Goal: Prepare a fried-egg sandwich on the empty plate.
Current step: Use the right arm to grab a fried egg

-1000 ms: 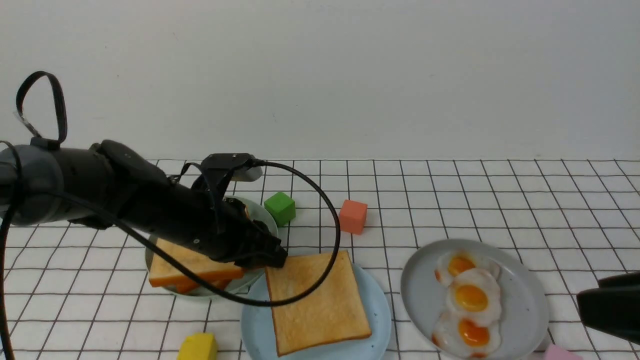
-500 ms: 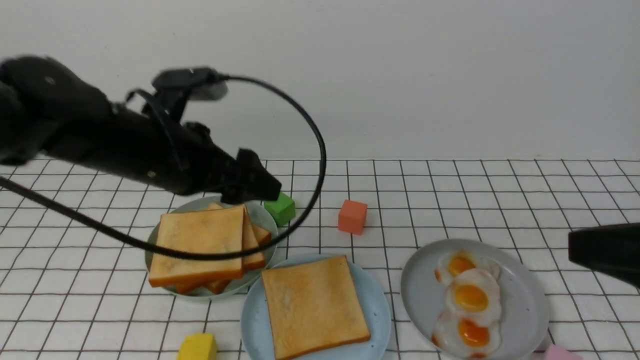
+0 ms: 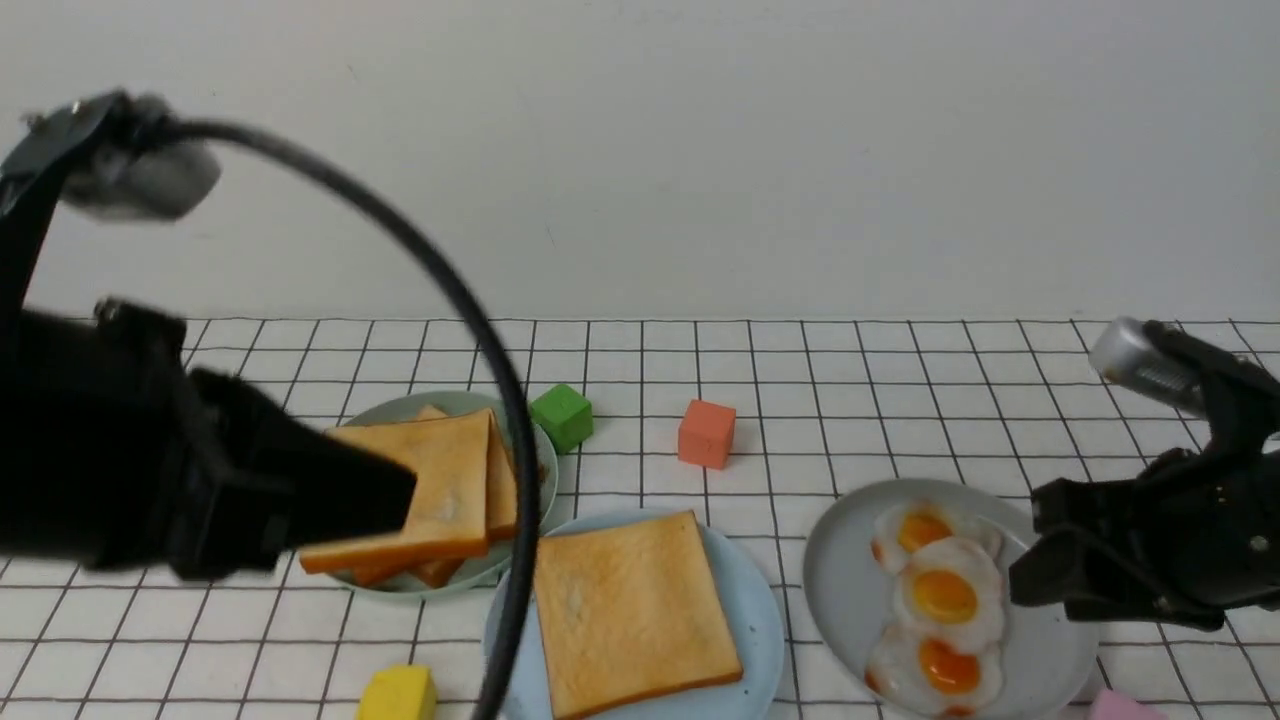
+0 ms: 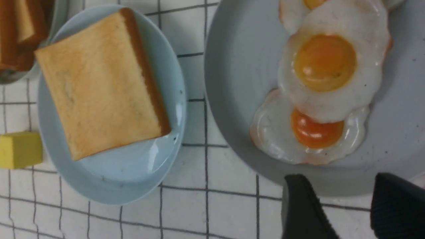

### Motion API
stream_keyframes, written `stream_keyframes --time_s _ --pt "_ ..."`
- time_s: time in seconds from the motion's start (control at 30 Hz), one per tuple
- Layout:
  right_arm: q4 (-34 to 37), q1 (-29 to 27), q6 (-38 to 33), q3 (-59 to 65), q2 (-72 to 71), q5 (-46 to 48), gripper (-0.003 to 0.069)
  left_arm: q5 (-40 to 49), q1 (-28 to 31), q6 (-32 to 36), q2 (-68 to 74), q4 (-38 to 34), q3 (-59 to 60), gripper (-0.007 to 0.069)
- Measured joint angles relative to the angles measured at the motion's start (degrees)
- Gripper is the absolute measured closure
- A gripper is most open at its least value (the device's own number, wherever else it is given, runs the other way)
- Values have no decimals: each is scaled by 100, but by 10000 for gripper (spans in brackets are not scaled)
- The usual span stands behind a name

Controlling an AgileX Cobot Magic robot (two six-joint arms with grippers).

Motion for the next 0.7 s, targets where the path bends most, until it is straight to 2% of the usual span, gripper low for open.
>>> stream_keyframes --time_s 0.1,0.17,0.27,0.3,0.33,0.4,0.43,0.6,0.7 --pt "495 -475 -669 -5 472 -242 322 176 0 566 -308 -418 409 638" --pt "734 -589 -992 -11 576 -279 321 170 0 668 -351 -455 472 638" --pt "1805 -928 -2440 -27 1044 -410 319 9 -31 890 -376 -467 527 638" --pt "1946 -952 -2525 -27 1071 -423 319 -31 -50 905 -376 -467 527 638" --pt "2461 -1013 -3157 -29 1298 -436 319 -246 -199 967 -370 -455 527 638" --pt "2764 -1042 -3557 -29 1487 -432 319 -384 -343 1033 -370 -414 520 638" --pt "3034 -1047 -3938 -29 1654 -432 319 -494 -619 1070 -363 -392 508 638" --pt "3326 -1047 -4296 -34 1945 -581 319 -1024 -1278 1093 -282 -378 506 638" --pt "3326 -1047 -4334 -34 1999 -619 319 -1257 -1362 1093 -202 -390 506 638"
